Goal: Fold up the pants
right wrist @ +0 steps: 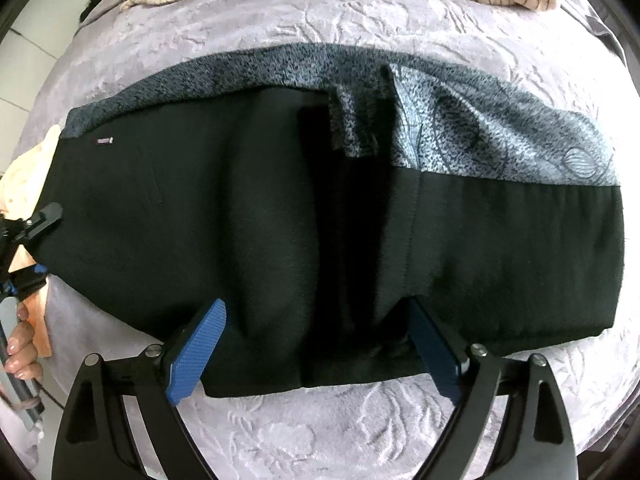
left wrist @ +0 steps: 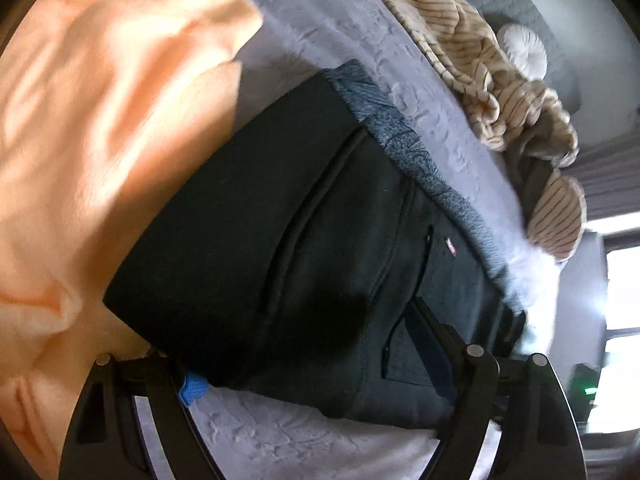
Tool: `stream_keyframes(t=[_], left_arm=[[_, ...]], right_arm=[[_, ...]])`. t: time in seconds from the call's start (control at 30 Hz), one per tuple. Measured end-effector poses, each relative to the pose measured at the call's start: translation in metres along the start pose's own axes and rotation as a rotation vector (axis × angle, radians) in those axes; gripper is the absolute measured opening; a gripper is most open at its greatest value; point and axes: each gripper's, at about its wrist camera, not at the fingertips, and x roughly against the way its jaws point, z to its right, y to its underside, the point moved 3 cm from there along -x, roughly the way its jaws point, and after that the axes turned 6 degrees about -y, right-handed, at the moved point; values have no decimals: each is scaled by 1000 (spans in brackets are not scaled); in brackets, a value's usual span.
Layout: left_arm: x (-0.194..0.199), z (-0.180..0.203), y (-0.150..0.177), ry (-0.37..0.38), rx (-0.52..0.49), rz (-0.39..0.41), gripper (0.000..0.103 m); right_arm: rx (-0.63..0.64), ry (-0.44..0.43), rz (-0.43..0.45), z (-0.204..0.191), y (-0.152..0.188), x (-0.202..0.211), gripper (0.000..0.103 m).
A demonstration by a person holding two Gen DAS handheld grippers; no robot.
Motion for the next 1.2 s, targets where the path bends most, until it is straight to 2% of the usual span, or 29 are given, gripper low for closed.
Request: stream_keyframes(t=[0.03,0.1,0.2,0.27,0.33,0.43,0.5,0.57,0.7,0.83,0.87,0.9,0.93,1.0,1.2], left_arm=[[5,5,1,-46,-31,27,77],[13,15,4,-141,-107,81,58],[25,35,13,-265,-265,168,52],[32,59,26,-377,-442,265,49],[31,81,42,-485,-618,356,48],[24,96,63,-571,-778,420,48],[23,100,70,-593,-816,437,48],[23,102,73,-603,-834,452,48],[20,107,70,-607,-832,459,48],[23,107,68,-598,-822,466,48],[25,105,73,-595,-823,468,48],[25,105,73,-594,-822,468,48],[26,105,74,-584,-824,460,48],[29,108,77,-571,-835,452,48],[55,133,85,-544,-888,498,48]], right_arm=[[3,3,10,-2,-1,6,93],[7,-20,48,-8,-7,23,93],[15,-106,91,-20,-22,47,93],[25,-215,78,-34,-39,56,93],[50,-314,44,-56,-59,60,93],[116,-449,-64,-108,-86,55,93],[154,-529,-130,-139,-99,50,93],[226,-558,-222,-182,-109,37,93],[365,-479,-339,-249,-110,-1,93],[399,-377,-402,-272,-111,-35,91],[392,-361,-424,-273,-110,-42,87],[381,-353,-445,-272,-110,-49,59],[366,-351,-475,-269,-107,-56,24],[340,-376,-486,-262,-103,-59,20],[312,-494,-411,-239,-104,-25,19]])
